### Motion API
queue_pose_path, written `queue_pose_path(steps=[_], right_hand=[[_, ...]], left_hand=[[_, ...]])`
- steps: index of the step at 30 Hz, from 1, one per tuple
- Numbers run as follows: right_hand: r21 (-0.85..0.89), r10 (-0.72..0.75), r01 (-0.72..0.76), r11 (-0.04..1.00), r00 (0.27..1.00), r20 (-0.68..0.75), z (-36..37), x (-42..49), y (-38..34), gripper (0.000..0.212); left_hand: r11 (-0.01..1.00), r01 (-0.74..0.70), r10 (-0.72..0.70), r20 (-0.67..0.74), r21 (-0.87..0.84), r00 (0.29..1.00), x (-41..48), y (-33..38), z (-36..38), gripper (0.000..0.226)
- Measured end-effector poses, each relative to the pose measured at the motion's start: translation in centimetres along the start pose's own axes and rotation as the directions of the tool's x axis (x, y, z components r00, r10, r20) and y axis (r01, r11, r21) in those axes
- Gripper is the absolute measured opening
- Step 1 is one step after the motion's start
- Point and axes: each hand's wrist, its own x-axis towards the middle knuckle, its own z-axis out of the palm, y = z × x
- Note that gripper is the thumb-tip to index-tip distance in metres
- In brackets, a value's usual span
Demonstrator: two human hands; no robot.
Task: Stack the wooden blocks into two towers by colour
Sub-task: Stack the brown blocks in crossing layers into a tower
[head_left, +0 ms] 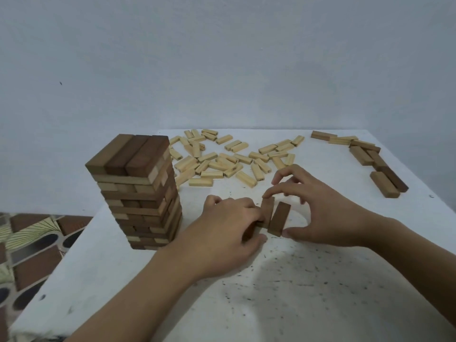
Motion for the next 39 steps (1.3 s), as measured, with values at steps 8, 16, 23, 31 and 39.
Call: queue_pose_path(steps=[8, 16, 23, 31, 39], right_hand=[[0.165, 0.063, -0.063, 0.984, 0.998, 0.006, 0.7, -0.2, 2.1, 0.050], [0.099, 0.053, -0.045, 0.994, 0.996, -0.074, 1.5, -0.4, 1.4, 0.053], [-0.027, 0.020, -0.021, 0.999, 1.000, -0.008, 2.3, -0.6, 0.1, 0.078], [-0.079, 0.103, -0.103, 0.992, 0.995, -0.002, 2.3, -0.5, 0.2, 0.066], [-0.225, 0.299, -0.287, 0.931, 0.954, 0.020, 1.5, -0.5, 0.2, 0.102]], left_hand=[[0.965, 0.027, -0.073, -0.169, -0.260, 0.983, -0.9, -0.3, 1.9, 0.030], [0.936, 0.093, -0.157, -0.166, -0.340, 0.974, -1.0, -0.4, 2.7, 0.045], [0.916, 0.024, -0.053, -0.064, -0.400, 0.997, -1.4, -0.4, 2.3, 0.077], [0.918, 0.076, -0.116, -0.080, -0.390, 0.990, -1.2, -0.6, 2.7, 0.080], [0.952, 0.266, -0.267, 0.018, -0.149, 0.964, -0.4, -0.6, 3.6, 0.086]])
